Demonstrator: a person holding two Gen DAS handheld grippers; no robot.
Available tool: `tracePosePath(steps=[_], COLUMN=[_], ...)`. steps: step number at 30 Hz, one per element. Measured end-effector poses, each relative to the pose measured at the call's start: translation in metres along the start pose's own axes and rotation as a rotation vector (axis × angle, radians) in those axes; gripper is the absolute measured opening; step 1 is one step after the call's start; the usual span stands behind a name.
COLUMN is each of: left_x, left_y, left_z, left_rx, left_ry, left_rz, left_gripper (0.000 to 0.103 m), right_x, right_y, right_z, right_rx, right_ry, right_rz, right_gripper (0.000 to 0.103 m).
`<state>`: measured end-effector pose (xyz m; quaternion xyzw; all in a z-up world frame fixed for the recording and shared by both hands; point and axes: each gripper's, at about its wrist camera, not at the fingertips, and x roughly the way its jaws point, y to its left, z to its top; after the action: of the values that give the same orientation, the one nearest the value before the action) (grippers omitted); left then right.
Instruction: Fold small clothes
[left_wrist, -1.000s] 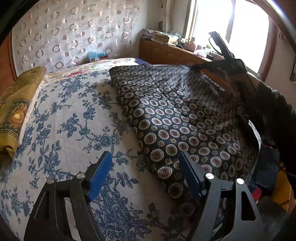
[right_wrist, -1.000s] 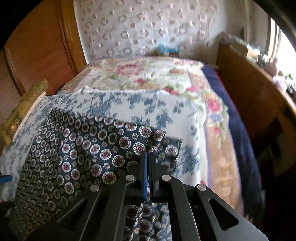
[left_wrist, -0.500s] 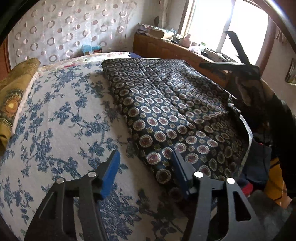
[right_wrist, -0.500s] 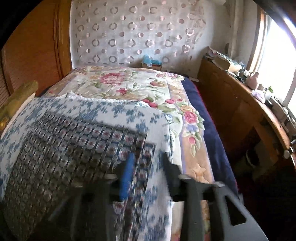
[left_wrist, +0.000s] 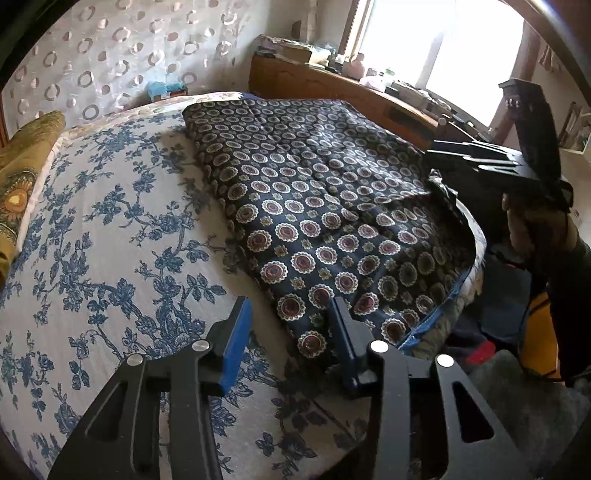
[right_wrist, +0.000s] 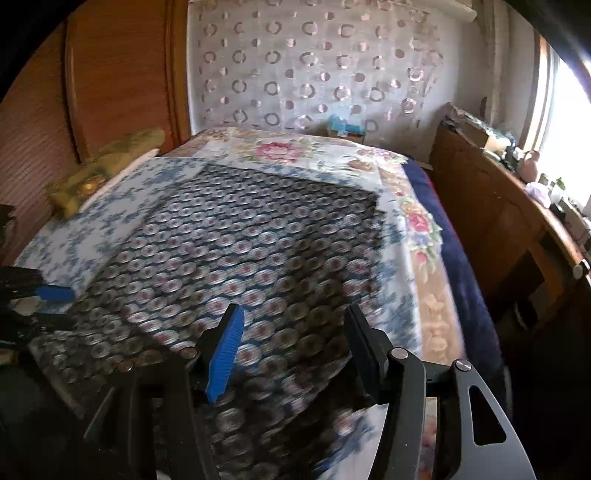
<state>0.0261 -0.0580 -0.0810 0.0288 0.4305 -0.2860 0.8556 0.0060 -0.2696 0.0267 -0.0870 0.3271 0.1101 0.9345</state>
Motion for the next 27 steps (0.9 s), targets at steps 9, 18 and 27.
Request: tracePosePath(steps=[9,18,27], left_x=[-0.008,-0.015,0.018], left_y=[-0.005,-0.013,0.002], left_z=[0.016,0.082,0.120], left_rx=[-0.005,0.012,-0.036], left_ry=[-0.029,-0.147,-0.136], left_rz=[-0.086,-0.100,-0.071], left_gripper=[0.006,0.005,0.005], right_x=[-0.015,-0.044,-0.055], right_y=[0.023,0.051,0.061], right_z=[-0.011,-0.004,-0.013], right_rx=[-0.020,-0.041,-0.063], right_ry=[0.016,-0.019,-0.028], right_rz=[0.057,0.158,0.203], right_gripper=[0.059,0.059,0.062])
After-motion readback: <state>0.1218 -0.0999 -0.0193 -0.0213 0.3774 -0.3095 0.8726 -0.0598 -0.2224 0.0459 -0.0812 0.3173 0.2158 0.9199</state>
